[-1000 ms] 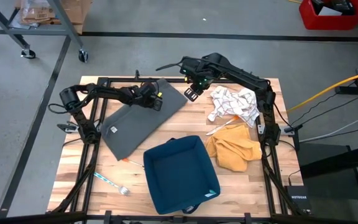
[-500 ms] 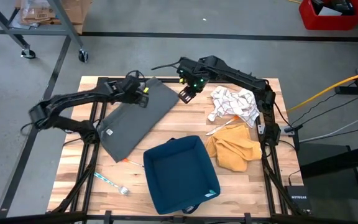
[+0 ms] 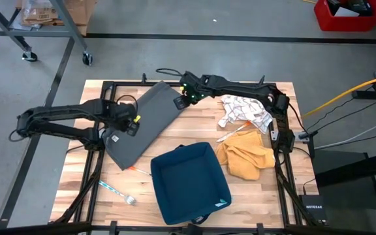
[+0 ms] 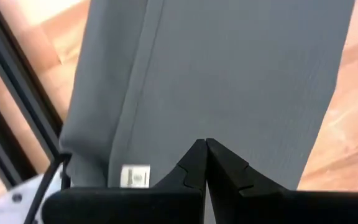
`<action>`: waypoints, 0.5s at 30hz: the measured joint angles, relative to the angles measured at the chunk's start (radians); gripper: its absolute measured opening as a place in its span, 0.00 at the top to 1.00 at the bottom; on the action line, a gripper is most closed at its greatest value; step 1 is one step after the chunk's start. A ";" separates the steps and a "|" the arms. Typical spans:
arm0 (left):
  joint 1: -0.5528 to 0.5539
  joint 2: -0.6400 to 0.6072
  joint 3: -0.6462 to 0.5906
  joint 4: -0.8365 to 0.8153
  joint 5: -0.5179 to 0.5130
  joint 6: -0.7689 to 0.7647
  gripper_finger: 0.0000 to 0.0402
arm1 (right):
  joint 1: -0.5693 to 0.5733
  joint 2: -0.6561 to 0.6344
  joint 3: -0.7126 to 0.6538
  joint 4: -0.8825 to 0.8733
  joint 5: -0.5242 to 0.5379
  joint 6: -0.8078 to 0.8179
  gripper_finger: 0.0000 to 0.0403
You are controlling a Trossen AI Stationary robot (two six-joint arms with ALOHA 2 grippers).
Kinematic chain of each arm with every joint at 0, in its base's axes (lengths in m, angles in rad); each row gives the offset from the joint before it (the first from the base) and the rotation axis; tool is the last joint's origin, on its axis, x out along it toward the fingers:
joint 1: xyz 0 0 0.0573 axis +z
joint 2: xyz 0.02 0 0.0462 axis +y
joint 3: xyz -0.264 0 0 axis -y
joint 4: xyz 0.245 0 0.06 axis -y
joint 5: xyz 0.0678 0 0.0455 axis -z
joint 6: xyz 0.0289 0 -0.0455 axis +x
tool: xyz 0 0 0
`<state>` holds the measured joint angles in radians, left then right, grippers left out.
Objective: Fold towel
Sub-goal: Fold the gray towel
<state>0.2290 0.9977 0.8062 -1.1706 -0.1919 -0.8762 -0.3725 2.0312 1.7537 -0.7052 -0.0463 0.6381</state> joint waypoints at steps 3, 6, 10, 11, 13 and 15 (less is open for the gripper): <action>-0.070 0.029 0.000 -0.004 -0.006 -0.072 1.00 | 0.000 0.000 -0.036 0.031 0.000 0.091 0.71; -0.127 0.075 0.000 -0.006 -0.022 -0.132 1.00 | 0.000 0.000 -0.062 0.059 0.003 0.154 0.71; -0.183 0.156 0.000 -0.005 -0.061 -0.194 1.00 | 0.000 0.000 -0.107 0.122 0.009 0.235 0.71; -0.194 0.177 0.000 -0.005 -0.066 -0.207 1.00 | 0.000 0.000 -0.119 0.147 0.009 0.257 0.71; -0.212 0.222 0.000 -0.005 -0.069 -0.226 1.00 | 0.000 0.000 -0.144 0.187 0.009 0.302 0.71; -0.229 0.264 0.000 -0.006 -0.070 -0.246 1.00 | 0.000 0.000 -0.168 0.221 0.009 0.334 0.71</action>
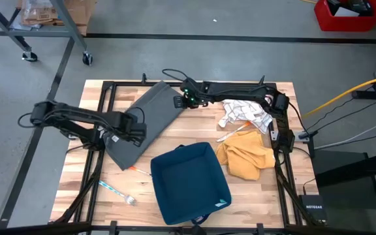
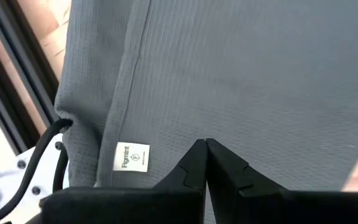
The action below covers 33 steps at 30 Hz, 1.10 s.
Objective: Fold towel
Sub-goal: Fold the gray towel, then adjust the blue bin
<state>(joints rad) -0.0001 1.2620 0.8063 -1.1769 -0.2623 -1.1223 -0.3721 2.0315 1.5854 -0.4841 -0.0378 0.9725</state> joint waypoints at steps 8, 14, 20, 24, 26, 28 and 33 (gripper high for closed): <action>-0.064 0.169 0.000 -0.012 0.067 -0.051 1.00 | 0.000 0.000 -0.024 0.012 0.000 0.026 0.71; -0.124 0.271 0.000 0.053 0.274 -0.021 1.00 | 0.000 0.000 -0.024 0.013 0.000 0.026 0.71; -0.196 0.313 0.001 0.323 0.482 -0.022 1.00 | 0.000 0.000 -0.024 0.012 -0.036 -0.003 0.71; -0.225 0.319 0.001 0.553 0.501 -0.043 1.00 | 0.000 0.000 -0.020 -0.003 -0.124 -0.088 0.71; -0.229 0.319 0.001 0.642 0.499 -0.054 1.00 | 0.000 0.000 -0.005 -0.032 -0.173 -0.120 0.71; -0.228 0.319 0.001 0.708 0.485 -0.057 1.00 | 0.000 0.000 0.016 -0.080 -0.214 -0.152 0.71; -0.204 0.319 0.001 0.777 0.418 -0.056 1.00 | 0.000 0.000 0.106 -0.266 -0.265 -0.259 0.71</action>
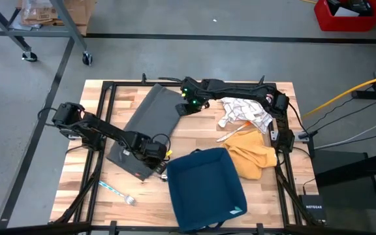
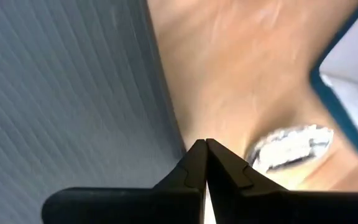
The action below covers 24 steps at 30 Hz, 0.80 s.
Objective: Fold towel
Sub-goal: Adjust the blue bin
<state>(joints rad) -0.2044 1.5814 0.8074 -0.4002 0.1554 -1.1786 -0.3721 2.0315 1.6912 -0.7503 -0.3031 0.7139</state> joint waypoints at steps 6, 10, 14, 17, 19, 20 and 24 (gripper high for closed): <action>0.057 0.000 0.000 0.048 -0.101 0.039 1.00 | 0.023 0.000 0.168 -0.287 -0.050 -0.131 0.71; 0.116 -0.002 0.000 0.090 -0.186 0.108 1.00 | 0.080 -0.001 0.258 -0.463 -0.058 -0.147 0.71; 0.191 -0.013 0.000 0.102 -0.203 0.209 1.00 | 0.153 -0.002 0.277 -0.587 -0.058 -0.170 0.71; 0.252 -0.026 0.000 0.099 -0.215 0.299 1.00 | 0.214 -0.002 0.277 -0.651 -0.058 -0.173 0.71; 0.295 -0.034 0.000 0.097 -0.219 0.361 1.00 | 0.253 -0.002 0.277 -0.657 -0.053 -0.171 0.71; 0.315 -0.037 0.000 0.098 -0.220 0.390 1.00 | 0.271 -0.002 0.277 -0.657 -0.048 -0.167 0.71; 0.397 -0.044 0.000 0.096 -0.220 0.498 1.00 | 0.337 -0.002 0.277 -0.658 -0.045 -0.113 0.71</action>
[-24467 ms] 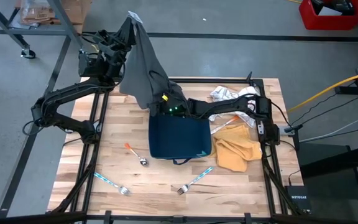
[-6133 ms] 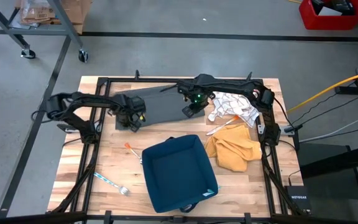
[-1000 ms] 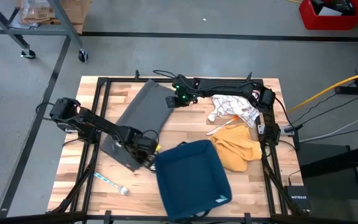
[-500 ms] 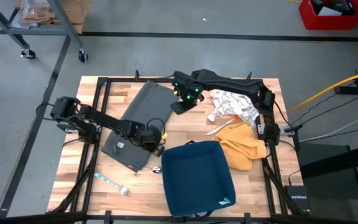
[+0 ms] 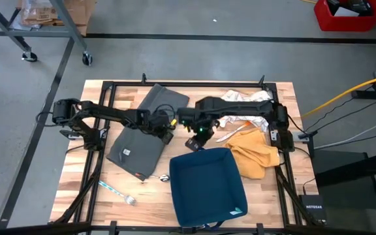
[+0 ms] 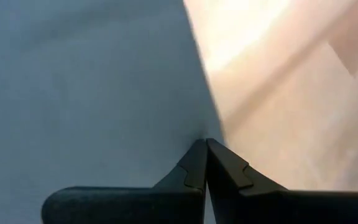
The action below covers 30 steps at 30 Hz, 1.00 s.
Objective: Fold towel
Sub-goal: Adjust the blue bin
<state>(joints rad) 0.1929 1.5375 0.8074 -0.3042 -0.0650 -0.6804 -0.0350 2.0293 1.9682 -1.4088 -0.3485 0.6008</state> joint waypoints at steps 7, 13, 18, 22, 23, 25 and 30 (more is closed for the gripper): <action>0.121 -0.004 0.000 -0.001 0.001 0.145 1.00 | 0.092 0.000 0.000 -0.003 0.046 0.081 0.71; 0.193 -0.004 0.000 0.000 0.001 0.198 1.00 | 0.145 0.000 -0.001 -0.003 0.056 0.147 0.71; 0.216 -0.004 0.000 0.000 0.001 0.220 1.00 | 0.189 0.000 -0.056 0.049 0.133 0.150 0.71; 0.221 -0.004 0.000 -0.009 0.001 0.219 1.00 | 0.192 0.001 -0.175 0.152 0.149 0.127 0.71; 0.221 -0.004 0.000 -0.017 0.001 0.219 1.00 | 0.188 0.001 -0.203 0.180 0.161 0.124 0.71; 0.220 -0.004 0.000 -0.047 0.001 0.222 1.00 | 0.177 0.002 -0.251 0.241 0.194 0.125 0.71; 0.215 -0.019 0.000 -0.277 0.002 0.269 1.00 | 0.112 0.002 -0.316 0.316 0.332 0.134 0.71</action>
<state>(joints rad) 0.4078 1.5186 0.8074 -0.5808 -0.0626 -0.4114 0.0767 2.0308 1.6519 -1.0929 -0.0166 0.7349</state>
